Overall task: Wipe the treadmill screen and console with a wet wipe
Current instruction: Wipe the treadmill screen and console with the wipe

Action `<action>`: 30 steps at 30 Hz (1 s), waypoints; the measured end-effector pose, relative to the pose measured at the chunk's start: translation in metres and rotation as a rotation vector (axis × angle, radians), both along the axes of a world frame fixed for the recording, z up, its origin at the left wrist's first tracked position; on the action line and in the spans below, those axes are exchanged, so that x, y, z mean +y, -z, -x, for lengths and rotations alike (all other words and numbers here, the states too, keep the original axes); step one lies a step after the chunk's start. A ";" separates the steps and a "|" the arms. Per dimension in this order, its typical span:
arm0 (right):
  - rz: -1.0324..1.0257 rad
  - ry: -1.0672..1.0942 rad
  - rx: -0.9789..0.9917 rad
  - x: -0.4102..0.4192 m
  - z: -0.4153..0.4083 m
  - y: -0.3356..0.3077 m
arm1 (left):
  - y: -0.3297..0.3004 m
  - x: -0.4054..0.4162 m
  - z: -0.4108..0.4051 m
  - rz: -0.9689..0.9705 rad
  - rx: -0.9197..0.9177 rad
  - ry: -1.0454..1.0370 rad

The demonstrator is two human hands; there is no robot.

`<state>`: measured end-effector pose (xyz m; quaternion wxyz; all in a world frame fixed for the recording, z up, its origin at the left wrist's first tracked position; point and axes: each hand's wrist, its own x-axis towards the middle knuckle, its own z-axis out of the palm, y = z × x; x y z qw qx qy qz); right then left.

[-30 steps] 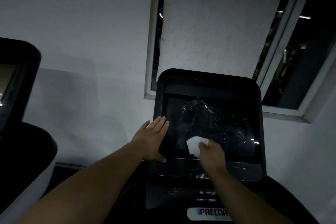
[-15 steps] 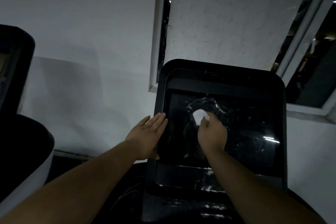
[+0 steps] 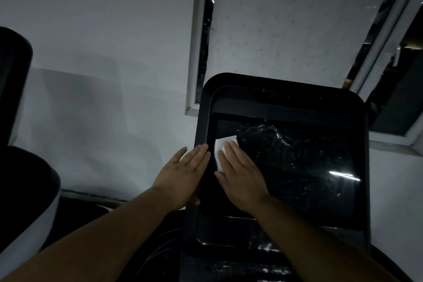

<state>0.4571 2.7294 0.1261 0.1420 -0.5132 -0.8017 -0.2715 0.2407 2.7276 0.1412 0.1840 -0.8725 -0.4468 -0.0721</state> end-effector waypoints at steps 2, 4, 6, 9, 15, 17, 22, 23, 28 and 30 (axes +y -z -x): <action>-0.025 -0.049 -0.071 0.006 0.001 -0.002 | 0.000 0.000 -0.001 0.006 -0.014 0.003; -0.076 -0.065 -0.101 0.014 -0.004 -0.004 | 0.001 0.001 -0.001 0.003 -0.028 0.000; -0.134 0.018 -0.002 0.024 -0.017 -0.012 | 0.001 0.000 -0.001 0.007 -0.024 -0.006; -0.141 0.156 0.113 0.030 -0.026 -0.028 | 0.001 0.000 -0.002 0.013 -0.029 0.009; -0.061 0.098 0.029 0.039 0.001 -0.033 | 0.003 0.000 0.000 0.010 -0.065 0.027; -0.071 0.156 0.024 0.035 -0.026 -0.035 | 0.004 0.001 0.000 -0.006 -0.069 0.026; -0.084 0.199 0.084 0.035 -0.012 -0.037 | 0.004 0.003 -0.004 -0.013 -0.030 0.021; -0.073 0.155 0.088 0.037 0.000 -0.034 | 0.004 0.002 -0.005 -0.018 -0.015 0.013; -0.034 0.161 0.033 0.022 -0.035 -0.035 | -0.004 -0.006 -0.010 -0.029 0.058 -0.027; -0.035 0.218 0.047 0.011 -0.064 -0.036 | -0.010 -0.008 -0.016 -0.028 0.060 -0.035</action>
